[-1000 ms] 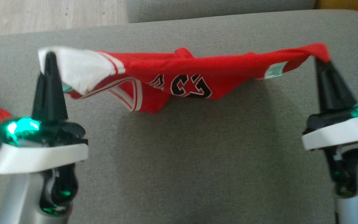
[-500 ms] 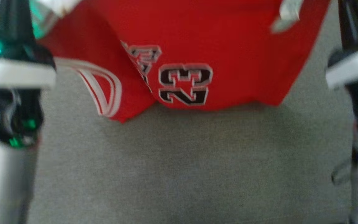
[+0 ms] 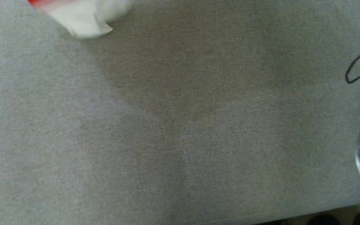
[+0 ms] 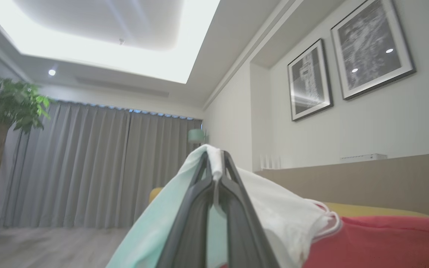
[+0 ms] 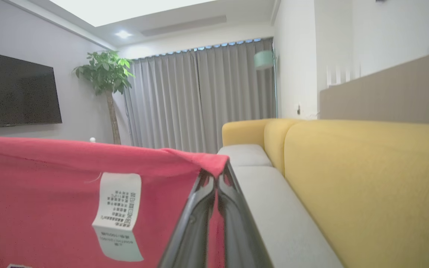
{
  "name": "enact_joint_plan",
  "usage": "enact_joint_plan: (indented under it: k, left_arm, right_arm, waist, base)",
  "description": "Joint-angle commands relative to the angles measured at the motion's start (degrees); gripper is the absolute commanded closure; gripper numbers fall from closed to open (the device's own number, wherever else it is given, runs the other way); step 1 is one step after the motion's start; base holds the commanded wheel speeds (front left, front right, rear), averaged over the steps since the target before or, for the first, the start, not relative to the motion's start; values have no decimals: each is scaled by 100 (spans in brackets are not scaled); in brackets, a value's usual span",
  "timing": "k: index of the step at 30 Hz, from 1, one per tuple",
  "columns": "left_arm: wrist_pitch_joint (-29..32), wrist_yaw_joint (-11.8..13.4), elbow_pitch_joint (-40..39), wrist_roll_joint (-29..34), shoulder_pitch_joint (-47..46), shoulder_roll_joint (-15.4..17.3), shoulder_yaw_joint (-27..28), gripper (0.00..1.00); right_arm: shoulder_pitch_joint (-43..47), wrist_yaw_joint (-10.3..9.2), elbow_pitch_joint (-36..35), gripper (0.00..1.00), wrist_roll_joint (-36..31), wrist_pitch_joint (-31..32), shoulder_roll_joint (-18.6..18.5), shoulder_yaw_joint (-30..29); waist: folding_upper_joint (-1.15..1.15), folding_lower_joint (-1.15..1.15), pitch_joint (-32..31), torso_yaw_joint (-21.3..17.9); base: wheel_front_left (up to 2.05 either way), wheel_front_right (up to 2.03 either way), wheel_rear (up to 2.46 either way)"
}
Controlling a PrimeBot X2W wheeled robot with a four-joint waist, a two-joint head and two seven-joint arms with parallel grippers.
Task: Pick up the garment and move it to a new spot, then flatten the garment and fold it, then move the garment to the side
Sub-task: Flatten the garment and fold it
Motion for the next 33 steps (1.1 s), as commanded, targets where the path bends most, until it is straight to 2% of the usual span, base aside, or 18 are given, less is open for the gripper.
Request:
enact_joint_plan:
  k: [1, 4, 8, 12, 16, 19, 24, 28, 33]
  left_arm:
    - [-182, -39, -175, 113, -294, 325, 112, 100]
    - [-437, -107, -211, 230, -233, 286, 5, 100]
    - [-565, -171, -259, 194, 382, 184, -114, 100]
    - [-635, -127, -355, 124, 1825, -60, -269, 100]
    - [-657, -7, -554, -112, 3437, -439, -341, 100]
    - [-608, 45, -674, -323, 4543, -616, -539, 100]
    - [0, 273, -1056, -822, 6061, -747, -806, 100]
    - [538, 443, -1476, -1289, 6867, -722, -857, 100]
    - [915, 672, -1901, -1391, 7395, -577, -933, 100]
  right_arm:
    - [-198, 44, -74, 100, -78, -199, -41, -11]
    - [-87, 44, 144, 100, -209, -417, -191, -3]
    - [314, 44, 377, 100, -322, -490, -327, 80]
    - [1013, 44, 707, 100, -286, -487, -437, 239]
    - [1653, 44, 920, 100, -155, -292, -537, 443]
    - [2180, 44, 1015, 100, -103, 232, -631, 568]
    - [3186, 44, 780, 100, -161, 1375, -687, 595]
    - [3986, 44, 289, 100, -332, 2131, -659, 323]
    - [5007, 44, -638, 100, -678, 3058, -457, -219]
  waist:
    - [0, -2, -66, 51]
    - [0, -2, -113, 117]
    - [0, -2, -156, 198]
    - [0, -2, -221, 319]
    - [0, -2, -429, 477]
    - [0, -2, -678, 608]
    - [0, -2, -1131, 787]
    - [0, -2, -1413, 921]
    - [0, -2, -1633, 1057]
  base:
    - [0, 0, 0]
    - [0, 0, 0]
    - [0, 0, 0]
    - [0, 0, 0]
    - [0, 0, 0]
    - [0, 0, 0]
    - [0, 0, 0]
    - [0, 0, 0]
    - [0, 0, 0]
